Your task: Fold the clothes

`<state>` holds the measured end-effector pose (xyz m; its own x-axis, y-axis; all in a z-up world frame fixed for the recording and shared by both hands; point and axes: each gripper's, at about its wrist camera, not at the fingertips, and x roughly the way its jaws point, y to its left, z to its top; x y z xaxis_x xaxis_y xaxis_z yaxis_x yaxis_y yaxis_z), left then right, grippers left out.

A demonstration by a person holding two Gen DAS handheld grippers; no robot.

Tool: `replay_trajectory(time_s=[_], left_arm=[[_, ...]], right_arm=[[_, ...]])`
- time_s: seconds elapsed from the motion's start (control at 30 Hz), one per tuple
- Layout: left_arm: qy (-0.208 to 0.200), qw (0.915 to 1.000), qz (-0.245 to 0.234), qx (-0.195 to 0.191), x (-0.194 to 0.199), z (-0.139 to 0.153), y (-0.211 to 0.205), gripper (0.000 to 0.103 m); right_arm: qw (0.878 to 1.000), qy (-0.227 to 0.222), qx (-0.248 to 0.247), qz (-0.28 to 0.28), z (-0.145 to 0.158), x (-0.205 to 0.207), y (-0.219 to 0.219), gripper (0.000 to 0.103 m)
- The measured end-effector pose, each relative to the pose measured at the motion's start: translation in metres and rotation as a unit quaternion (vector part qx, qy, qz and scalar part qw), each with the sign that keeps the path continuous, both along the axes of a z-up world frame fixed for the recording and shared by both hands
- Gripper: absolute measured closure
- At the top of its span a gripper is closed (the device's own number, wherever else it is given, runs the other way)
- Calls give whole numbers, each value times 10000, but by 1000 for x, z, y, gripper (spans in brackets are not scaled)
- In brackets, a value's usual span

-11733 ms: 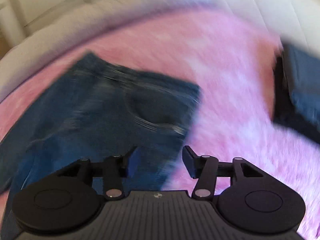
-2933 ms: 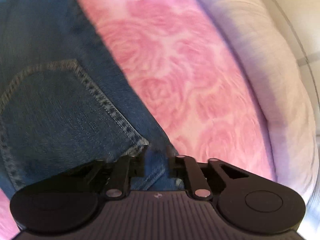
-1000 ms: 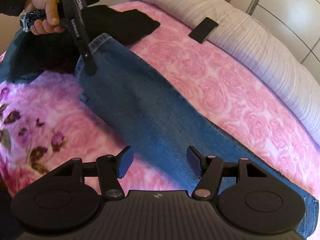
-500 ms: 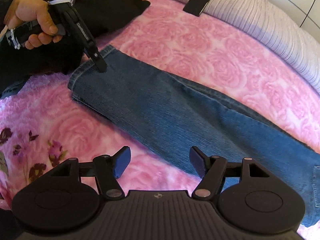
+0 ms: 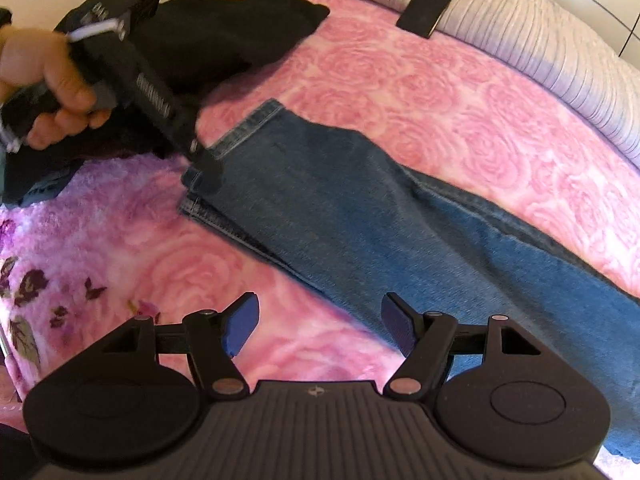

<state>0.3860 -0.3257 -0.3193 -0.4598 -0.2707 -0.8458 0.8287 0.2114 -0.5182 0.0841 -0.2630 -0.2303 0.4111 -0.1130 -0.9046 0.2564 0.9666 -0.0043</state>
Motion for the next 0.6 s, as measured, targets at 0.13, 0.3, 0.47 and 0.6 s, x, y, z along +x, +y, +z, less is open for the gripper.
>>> replay_trajectory(time_s=[0.13,0.3,0.47,0.6], left_arm=[[30,9997,137,215,1,3,10,101],[-314,9981,-239,482,-7,2,7,97],[-1767,9802,-760,478,-18,30,-1,84],[-2785,9507,-1366,-1,-44,48,-26,83]], right_arm=[[9999,43,-90,-18,2,-6,-1,31],[9974,171,-195,-676,-1,-28,-28,31],[9870,140,-458,-1534,5,-64,-81,31],[9896,259,-1145,-827,2,-85,-133,32]])
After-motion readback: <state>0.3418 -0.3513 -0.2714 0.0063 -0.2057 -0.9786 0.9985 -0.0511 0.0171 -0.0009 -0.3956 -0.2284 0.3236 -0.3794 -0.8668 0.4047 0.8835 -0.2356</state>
